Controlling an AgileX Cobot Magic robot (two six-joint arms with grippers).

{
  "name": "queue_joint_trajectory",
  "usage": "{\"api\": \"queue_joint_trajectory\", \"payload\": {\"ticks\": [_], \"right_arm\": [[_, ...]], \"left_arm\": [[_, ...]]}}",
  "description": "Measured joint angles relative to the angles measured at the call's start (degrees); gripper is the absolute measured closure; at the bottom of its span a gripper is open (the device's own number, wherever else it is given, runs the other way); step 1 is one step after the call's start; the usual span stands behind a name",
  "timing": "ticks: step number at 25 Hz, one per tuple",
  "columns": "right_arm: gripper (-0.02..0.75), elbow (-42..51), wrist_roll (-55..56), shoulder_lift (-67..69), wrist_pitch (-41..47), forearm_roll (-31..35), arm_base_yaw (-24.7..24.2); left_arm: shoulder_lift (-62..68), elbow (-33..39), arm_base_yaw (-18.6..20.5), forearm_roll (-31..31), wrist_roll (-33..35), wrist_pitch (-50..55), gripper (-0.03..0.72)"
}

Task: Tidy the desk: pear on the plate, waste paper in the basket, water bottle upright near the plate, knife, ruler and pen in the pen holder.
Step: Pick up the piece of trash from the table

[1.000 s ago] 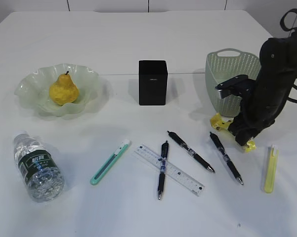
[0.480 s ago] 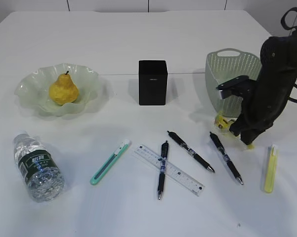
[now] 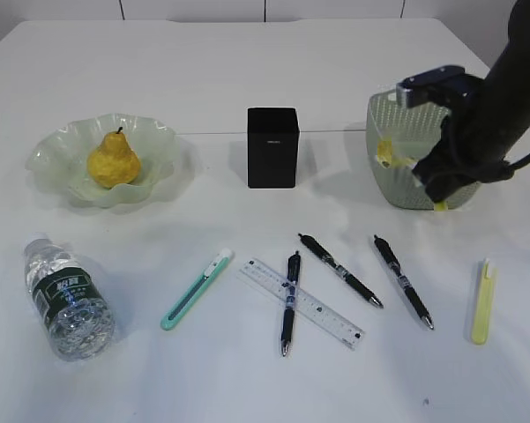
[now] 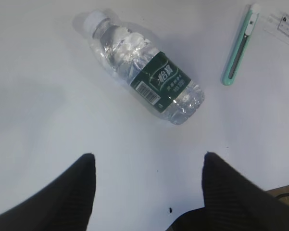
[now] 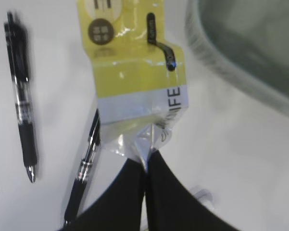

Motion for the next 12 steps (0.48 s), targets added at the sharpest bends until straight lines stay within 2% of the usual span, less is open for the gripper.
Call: {"api": "queue_joint_trajectory", "payload": {"ticks": [6,12], "right_arm": [[0.748,-5.7,10.9,-0.9,-7.6,-1.9,0.0],[0.748,-12.7,24.9,4.9,-9.7,-11.9,0.0]], "left_arm": [[0.0,0.0,0.0,-0.2,0.0,-0.1,0.2],[0.0,0.1,0.0,-1.2,0.0,-4.8,0.2]]}}
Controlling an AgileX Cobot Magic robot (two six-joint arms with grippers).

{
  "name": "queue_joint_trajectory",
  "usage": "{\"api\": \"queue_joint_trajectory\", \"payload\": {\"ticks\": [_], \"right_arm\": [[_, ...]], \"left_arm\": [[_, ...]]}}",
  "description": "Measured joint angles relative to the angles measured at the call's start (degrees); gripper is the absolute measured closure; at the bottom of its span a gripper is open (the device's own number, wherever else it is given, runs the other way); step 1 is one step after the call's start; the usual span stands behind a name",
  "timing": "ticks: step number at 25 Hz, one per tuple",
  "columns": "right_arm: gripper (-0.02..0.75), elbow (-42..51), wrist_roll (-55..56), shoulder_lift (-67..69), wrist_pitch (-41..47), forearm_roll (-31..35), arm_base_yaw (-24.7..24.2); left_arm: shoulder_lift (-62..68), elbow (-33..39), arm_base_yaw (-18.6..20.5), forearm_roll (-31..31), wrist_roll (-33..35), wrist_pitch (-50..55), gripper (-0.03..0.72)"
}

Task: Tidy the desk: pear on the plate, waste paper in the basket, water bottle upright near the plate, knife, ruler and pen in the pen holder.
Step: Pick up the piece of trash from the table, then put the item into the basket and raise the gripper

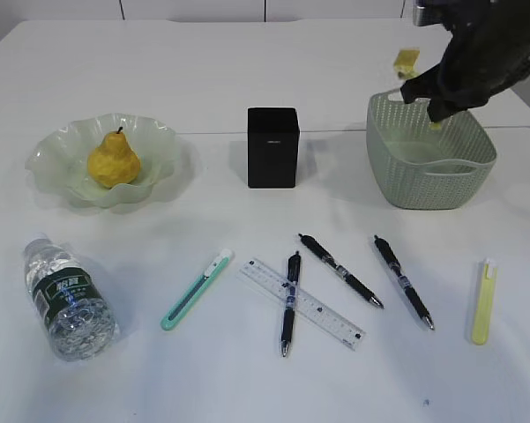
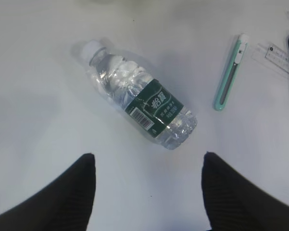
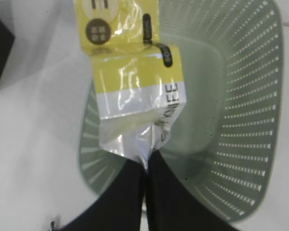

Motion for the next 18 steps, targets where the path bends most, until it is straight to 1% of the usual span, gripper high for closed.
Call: {"api": "queue_joint_trajectory", "payload": {"ticks": [3,6,11,12,14,18], "right_arm": [[0.729,-3.9,3.9,4.3,0.6,-3.5,0.0],[0.645,-7.7,6.5,8.0,2.4,-4.9,0.0],[0.367,-10.4,8.1,10.1,4.4,-5.2,0.0],[0.325,-10.8,8.2,10.1,5.0,-5.2,0.0],[0.282,-11.3,8.2,10.1,6.6,-5.2,0.0],[0.26,-11.5,8.2,10.1,9.8,-5.2,0.0]], "left_arm": [[0.0,0.0,0.0,-0.2,0.0,0.8,0.2],[0.0,0.0,0.0,-0.2,0.0,2.8,0.2],[0.0,0.0,0.0,-0.2,0.0,4.3,0.2],[0.0,0.0,0.0,-0.2,0.0,4.5,0.2],[0.0,0.0,0.0,-0.2,0.0,4.6,0.2],[0.0,0.0,0.0,-0.2,0.0,4.6,0.2]]}}
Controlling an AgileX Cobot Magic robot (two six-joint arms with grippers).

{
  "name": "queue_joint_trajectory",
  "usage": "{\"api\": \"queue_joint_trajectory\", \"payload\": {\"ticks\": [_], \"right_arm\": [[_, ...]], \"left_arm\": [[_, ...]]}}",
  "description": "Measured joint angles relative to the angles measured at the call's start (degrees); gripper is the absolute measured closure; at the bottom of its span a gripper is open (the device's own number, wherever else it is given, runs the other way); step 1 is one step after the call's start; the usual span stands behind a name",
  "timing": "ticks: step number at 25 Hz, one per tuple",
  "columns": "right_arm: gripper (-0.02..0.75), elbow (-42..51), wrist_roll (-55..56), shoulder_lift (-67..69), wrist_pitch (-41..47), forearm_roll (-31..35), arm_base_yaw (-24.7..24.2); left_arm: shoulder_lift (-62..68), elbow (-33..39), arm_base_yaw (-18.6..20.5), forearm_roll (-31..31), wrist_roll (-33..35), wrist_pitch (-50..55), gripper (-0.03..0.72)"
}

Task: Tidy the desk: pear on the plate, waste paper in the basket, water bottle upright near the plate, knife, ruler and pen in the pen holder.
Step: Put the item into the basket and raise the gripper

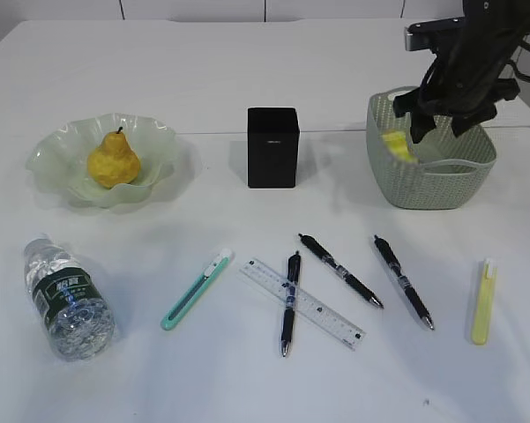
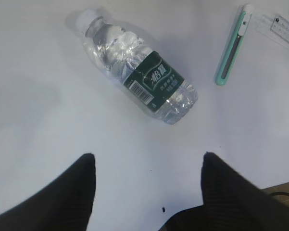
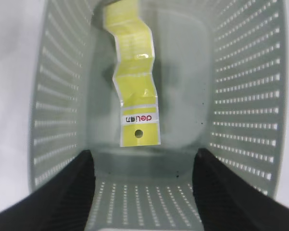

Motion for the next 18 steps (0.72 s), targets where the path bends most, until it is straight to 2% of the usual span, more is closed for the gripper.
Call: {"api": "queue_joint_trajectory", "payload": {"ticks": [6,13,18], "right_arm": [[0.256,0.0,-2.9,-1.1,7.6,1.0,0.0],[0.256,0.0,-5.8,-7.7,15.1,5.8,0.0],[0.256,6.4,-7.6,-15.1,16.6,9.2,0.0]], "left_arm": [[0.0,0.0,0.0,0.0,0.0,0.0,0.2],[0.0,0.0,0.0,0.0,0.0,-0.3,0.207],[0.0,0.0,0.0,0.2,0.0,-1.0,0.209]]}}
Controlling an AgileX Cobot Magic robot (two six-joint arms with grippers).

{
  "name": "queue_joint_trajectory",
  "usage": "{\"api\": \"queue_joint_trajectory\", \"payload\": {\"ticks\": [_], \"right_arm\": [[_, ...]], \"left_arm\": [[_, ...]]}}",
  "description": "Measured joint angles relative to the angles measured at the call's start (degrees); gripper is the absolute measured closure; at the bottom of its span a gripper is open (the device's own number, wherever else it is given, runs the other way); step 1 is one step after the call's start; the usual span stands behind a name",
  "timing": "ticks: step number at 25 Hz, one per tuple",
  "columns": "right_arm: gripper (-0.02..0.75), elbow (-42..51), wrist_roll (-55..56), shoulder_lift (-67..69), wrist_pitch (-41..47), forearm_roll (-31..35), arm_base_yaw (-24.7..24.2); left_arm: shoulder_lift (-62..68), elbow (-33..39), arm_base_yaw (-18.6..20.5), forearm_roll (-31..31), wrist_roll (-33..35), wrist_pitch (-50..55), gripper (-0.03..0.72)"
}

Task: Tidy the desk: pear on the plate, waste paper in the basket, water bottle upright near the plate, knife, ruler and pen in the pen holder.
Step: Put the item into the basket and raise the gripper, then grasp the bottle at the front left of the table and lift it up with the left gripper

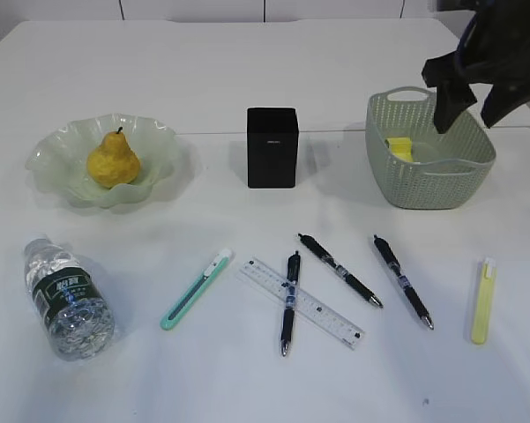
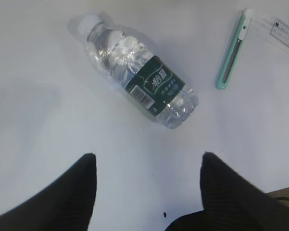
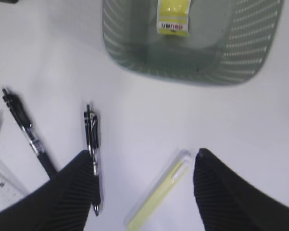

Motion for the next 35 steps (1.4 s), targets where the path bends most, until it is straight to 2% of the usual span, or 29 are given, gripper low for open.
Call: {"api": "queue_joint_trajectory", "payload": {"ticks": [5,10,13,20,27,32,35], "right_arm": [[0.256,12.3,-0.1,-10.3,0.0,0.3,0.0],[0.256,24.5,-0.2,-20.2,-0.3,0.4,0.0],[0.256,28.6,-0.2,-24.2,-0.8,0.4,0.0],[0.256,30.0,-0.2,-26.7,-1.2,0.5,0.0],[0.256,30.0,-0.2,-26.8,-1.3,0.6,0.0],[0.256,30.0,-0.2,-26.8,-1.5,0.7,0.0],[0.256,30.0,-0.2,-26.8,-1.7,0.7,0.0]], "left_arm": [[0.1,0.0,0.0,0.7,-1.8,-0.9,0.211],[2.5,0.0,0.0,2.8,-8.5,-1.4,0.211],[4.1,0.0,0.0,2.7,-12.4,-3.1,0.212],[8.8,0.0,0.0,2.9,-24.7,-11.7,0.214],[20.9,0.0,-0.1,4.2,-31.1,-12.4,0.214],[27.1,0.0,-2.6,4.7,-34.8,-15.5,0.213],[29.6,0.0,-3.2,4.6,-36.6,-18.9,0.179]]}}
